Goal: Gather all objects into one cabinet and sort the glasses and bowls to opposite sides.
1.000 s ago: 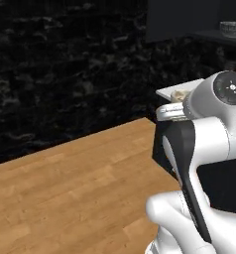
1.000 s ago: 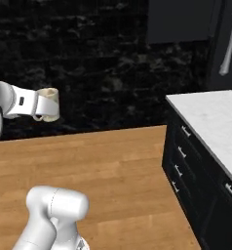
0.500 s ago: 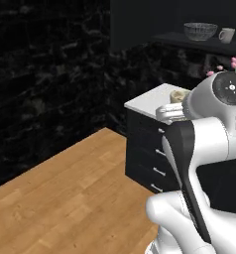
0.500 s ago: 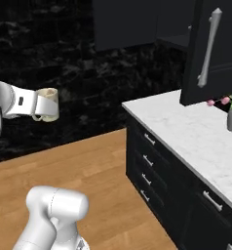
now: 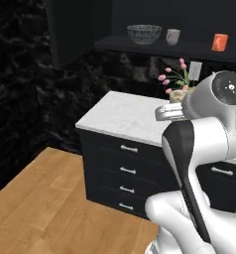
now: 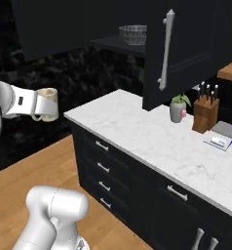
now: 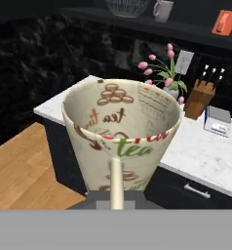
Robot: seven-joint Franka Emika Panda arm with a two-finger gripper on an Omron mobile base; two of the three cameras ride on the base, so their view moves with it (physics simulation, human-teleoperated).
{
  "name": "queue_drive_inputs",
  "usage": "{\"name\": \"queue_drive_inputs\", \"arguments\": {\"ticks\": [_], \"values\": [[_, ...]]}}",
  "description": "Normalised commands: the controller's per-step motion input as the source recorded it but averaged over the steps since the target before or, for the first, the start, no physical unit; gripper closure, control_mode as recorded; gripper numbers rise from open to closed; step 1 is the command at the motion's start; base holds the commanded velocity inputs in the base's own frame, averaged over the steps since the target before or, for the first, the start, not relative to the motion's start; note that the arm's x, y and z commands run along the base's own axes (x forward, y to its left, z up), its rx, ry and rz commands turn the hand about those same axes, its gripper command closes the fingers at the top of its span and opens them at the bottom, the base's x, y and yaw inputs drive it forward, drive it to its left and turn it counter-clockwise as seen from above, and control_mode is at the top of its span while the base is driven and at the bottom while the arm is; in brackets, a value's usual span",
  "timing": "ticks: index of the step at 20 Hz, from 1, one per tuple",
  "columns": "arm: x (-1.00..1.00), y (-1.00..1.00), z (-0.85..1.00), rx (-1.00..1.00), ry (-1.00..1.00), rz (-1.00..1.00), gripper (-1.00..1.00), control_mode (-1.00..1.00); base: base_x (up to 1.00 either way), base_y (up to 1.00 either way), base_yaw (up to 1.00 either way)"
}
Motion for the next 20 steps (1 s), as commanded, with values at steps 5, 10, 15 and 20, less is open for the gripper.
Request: {"name": "queue_drive_inputs", "arguments": {"ticks": [5, 10, 15, 20], "values": [[0.0, 0.0, 0.0, 0.0, 0.0, 0.0, 1.0, 1.0, 0.7, 0.01, -0.61], [0.0, 0.0, 0.0, 0.0, 0.0, 0.0, 1.0, 1.0, 0.62, 0.17, -0.44], [0.0, 0.0, 0.0, 0.0, 0.0, 0.0, 1.0, 1.0, 0.28, 0.12, -0.35], [0.0, 0.0, 0.0, 0.0, 0.0, 0.0, 1.0, 1.0, 0.0, 0.25, -0.16]]}}
